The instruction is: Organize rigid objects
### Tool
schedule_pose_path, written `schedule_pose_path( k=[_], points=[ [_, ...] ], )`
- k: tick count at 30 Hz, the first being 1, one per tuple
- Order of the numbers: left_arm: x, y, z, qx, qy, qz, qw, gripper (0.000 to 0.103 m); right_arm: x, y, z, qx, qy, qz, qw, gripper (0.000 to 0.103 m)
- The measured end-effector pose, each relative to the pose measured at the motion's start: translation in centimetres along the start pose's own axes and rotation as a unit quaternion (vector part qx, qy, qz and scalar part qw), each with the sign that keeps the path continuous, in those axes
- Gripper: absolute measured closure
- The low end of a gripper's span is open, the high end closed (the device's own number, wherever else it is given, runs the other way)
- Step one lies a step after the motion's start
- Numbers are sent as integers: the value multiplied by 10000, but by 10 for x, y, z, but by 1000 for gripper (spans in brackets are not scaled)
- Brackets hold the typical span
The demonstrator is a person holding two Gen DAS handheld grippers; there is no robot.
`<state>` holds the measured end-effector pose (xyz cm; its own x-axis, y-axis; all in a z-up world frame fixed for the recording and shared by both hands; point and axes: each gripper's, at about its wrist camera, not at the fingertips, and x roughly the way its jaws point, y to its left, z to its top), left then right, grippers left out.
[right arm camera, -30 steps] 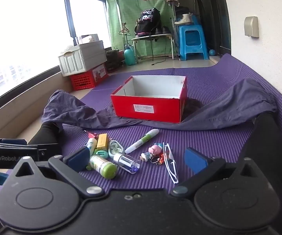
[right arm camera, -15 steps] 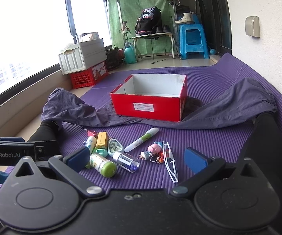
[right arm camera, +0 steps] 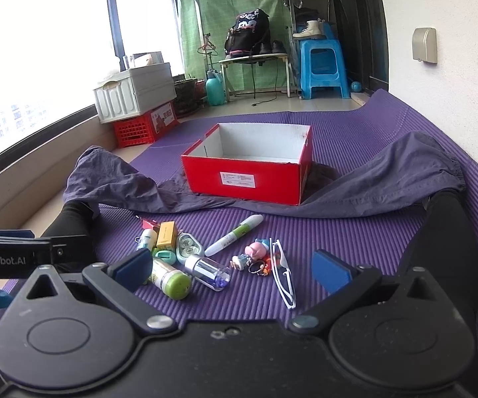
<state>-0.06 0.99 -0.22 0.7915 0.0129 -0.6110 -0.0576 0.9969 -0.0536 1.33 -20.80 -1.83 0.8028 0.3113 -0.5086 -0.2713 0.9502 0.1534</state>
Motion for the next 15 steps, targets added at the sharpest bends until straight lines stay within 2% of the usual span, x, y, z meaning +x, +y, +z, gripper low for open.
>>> schedule_pose_path(
  k=[15],
  points=[
    [2, 0, -1, 28, 22, -21, 10000, 0, 0, 3, -1, -71, -24, -11, 10000, 1]
  ],
)
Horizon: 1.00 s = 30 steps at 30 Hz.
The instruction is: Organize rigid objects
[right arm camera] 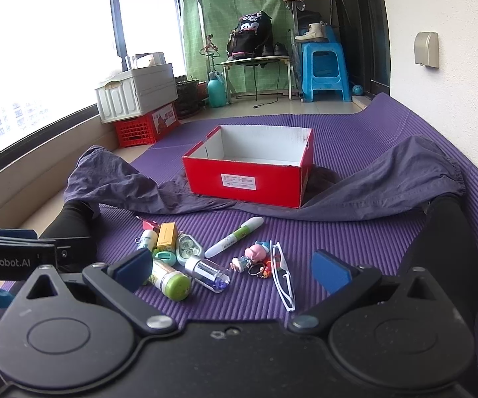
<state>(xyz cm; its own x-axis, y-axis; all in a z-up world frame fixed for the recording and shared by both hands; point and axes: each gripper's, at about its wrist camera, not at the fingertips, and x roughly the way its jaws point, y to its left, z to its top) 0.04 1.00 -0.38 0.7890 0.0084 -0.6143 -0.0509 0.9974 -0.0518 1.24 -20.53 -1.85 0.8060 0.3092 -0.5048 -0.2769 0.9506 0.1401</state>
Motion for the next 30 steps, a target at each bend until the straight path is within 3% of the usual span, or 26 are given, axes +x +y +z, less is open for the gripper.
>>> schedule_pose_path(
  k=[5, 12, 20, 25, 30],
  points=[
    [11, 3, -1, -21, 168, -23, 9999, 0, 5, -1, 0, -43, 94, -57, 9999, 1],
    [54, 27, 3, -160, 792, -21, 9967, 0, 37, -14, 4, -202, 373, -209, 9989, 2],
    [115, 67, 24, -147, 1042, 570, 9928, 0, 88, -34, 8, -419, 661, -365, 9963, 5],
    [165, 80, 33, -189, 1406, 697, 9874, 0, 125, -48, 7, -397, 920, -390, 9942, 15],
    [219, 98, 38, -563, 2015, 786, 9747, 1, 161, -52, 1, -349, 1331, -266, 9901, 24]
  ],
)
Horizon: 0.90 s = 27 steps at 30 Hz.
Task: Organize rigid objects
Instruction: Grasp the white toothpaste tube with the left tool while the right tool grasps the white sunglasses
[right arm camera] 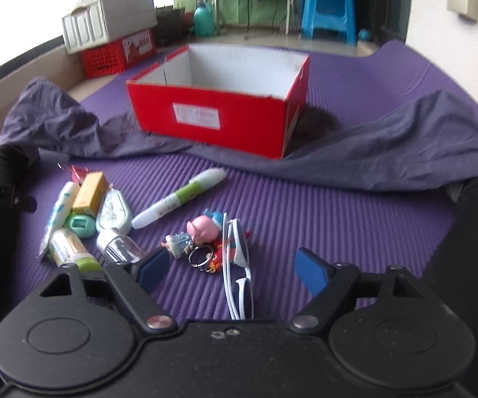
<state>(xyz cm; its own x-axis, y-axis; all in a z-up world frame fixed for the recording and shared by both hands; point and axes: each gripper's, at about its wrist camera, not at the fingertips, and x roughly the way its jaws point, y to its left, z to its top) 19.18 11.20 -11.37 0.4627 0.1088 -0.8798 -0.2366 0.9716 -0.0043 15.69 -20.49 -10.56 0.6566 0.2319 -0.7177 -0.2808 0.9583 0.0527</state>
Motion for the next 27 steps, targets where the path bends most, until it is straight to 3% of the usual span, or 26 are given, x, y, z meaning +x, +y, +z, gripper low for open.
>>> schedule_pose_path(
  k=[5, 9, 18, 27],
  points=[
    [31, 1, 17, -58, 199, 100, 9997, 1, 24, 2, 4, -77, 312, 66, 9995, 32],
    [52, 7, 23, -328, 478, -59, 9983, 1, 37, 0, 7, -49, 517, 152, 9985, 39],
    [65, -1, 22, -173, 509, -35, 9985, 2, 57, -4, 0, 73, 783, 145, 9968, 58],
    [71, 11, 22, -629, 664, -564, 9942, 22, 71, -1, -10, -54, 1039, 23, 9946, 63]
  ],
)
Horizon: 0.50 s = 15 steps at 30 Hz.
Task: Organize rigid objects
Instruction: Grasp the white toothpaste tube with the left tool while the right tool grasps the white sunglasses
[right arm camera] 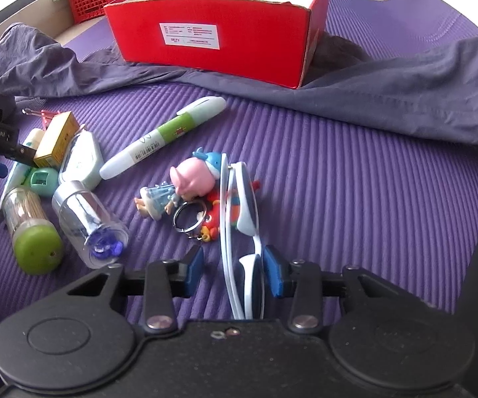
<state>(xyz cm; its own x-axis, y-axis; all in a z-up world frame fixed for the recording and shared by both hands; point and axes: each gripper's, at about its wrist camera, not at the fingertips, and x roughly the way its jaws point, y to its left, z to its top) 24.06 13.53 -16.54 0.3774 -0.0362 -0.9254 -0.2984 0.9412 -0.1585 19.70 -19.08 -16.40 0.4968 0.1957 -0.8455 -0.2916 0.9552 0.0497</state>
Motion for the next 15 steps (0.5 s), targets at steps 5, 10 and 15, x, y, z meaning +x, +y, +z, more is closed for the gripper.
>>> schedule_pose_path(
  k=[5, 10, 15],
  points=[
    [-1, 9, 0, -266, -26, -91, 9996, 32, 0, 2, -2, -93, -37, -76, 9999, 67],
    [-7, 16, -1, -445, -182, -194, 9987, 58, -1, 1, -1, -47, -78, -170, 9998, 79],
    [-13, 14, -2, -361, -333, -156, 9987, 73, -3, 2, -2, -46, -126, -225, 9997, 79]
  ],
)
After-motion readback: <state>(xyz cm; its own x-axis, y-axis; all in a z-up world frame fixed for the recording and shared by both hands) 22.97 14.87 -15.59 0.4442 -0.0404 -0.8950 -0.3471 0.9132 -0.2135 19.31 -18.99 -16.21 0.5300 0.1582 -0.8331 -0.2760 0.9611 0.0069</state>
